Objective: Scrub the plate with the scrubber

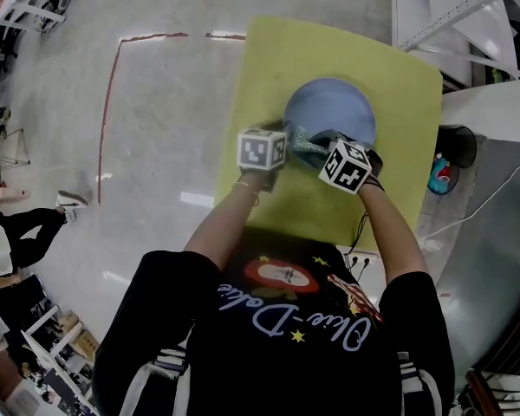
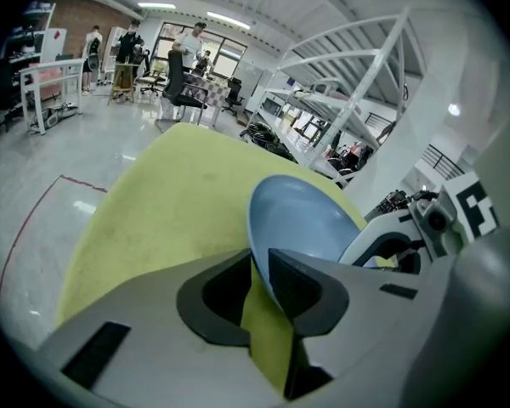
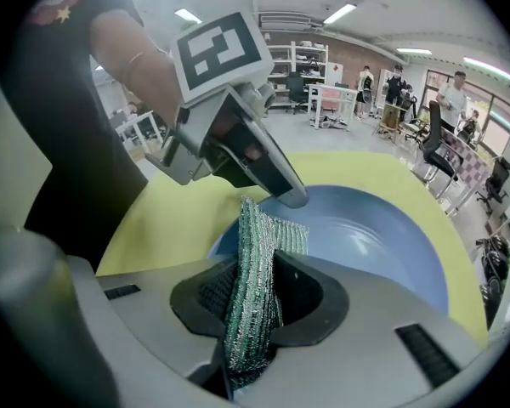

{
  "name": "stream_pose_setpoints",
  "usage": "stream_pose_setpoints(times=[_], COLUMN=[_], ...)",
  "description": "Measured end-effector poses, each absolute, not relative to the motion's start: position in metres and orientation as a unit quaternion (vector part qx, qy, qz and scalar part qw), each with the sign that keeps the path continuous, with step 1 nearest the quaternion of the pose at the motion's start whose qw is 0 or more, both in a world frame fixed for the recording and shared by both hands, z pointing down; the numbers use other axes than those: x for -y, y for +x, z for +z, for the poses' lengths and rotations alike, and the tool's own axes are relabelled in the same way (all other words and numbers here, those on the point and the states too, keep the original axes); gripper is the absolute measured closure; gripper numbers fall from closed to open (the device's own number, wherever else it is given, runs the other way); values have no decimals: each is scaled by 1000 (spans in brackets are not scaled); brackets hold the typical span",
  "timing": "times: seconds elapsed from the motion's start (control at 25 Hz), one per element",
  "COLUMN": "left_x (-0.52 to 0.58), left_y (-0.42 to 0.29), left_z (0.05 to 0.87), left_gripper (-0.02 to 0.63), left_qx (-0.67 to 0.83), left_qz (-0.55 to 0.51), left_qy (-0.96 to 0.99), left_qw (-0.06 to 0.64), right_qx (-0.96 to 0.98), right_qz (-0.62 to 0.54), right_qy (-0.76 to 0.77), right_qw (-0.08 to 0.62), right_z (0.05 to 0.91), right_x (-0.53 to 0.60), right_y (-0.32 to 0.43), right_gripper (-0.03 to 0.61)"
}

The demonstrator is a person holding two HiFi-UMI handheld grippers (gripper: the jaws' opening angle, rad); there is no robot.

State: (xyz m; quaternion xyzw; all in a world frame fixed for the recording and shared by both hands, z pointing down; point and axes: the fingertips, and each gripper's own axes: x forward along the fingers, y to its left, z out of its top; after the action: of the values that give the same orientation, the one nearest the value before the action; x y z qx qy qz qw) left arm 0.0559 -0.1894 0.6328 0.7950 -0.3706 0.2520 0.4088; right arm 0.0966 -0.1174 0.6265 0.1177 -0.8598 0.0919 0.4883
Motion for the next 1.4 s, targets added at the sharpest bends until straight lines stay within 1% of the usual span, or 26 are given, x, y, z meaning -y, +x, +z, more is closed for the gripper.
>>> stream_pose_setpoints(times=[0.12, 0.28, 0.4, 0.52, 0.72, 0.92, 1.08, 1.4], left_x=[189, 189, 189, 190, 190, 190, 190, 189], left_y=[56, 56, 55, 54, 54, 54, 54, 56], left_z=[633, 632, 632, 632, 633, 634, 634, 634], left_gripper=[557, 557, 557, 557, 557, 555, 555, 555], left_qx=[374, 376, 373, 371, 369, 368, 368, 369], left_qz=[253, 258, 262, 267, 275, 281, 283, 288], left_qy=[794, 792, 793, 795, 796, 798, 798, 799], left_qw=[408, 405, 404, 400, 395, 386, 384, 377], right_qx=[868, 862, 848, 834, 824, 809, 809, 815], right_qz=[60, 14, 16, 23, 15, 35, 64, 74], right_qy=[131, 201, 255, 271, 238, 228, 209, 190], right_qw=[476, 465, 464, 480, 514, 541, 545, 542], right_z=[611, 595, 593, 601, 622, 635, 636, 636], right_x=[136, 185, 218, 233, 224, 212, 199, 167], right_y=[102, 124, 141, 154, 154, 150, 145, 135], right_gripper=[511, 514, 514, 514, 514, 509, 509, 509])
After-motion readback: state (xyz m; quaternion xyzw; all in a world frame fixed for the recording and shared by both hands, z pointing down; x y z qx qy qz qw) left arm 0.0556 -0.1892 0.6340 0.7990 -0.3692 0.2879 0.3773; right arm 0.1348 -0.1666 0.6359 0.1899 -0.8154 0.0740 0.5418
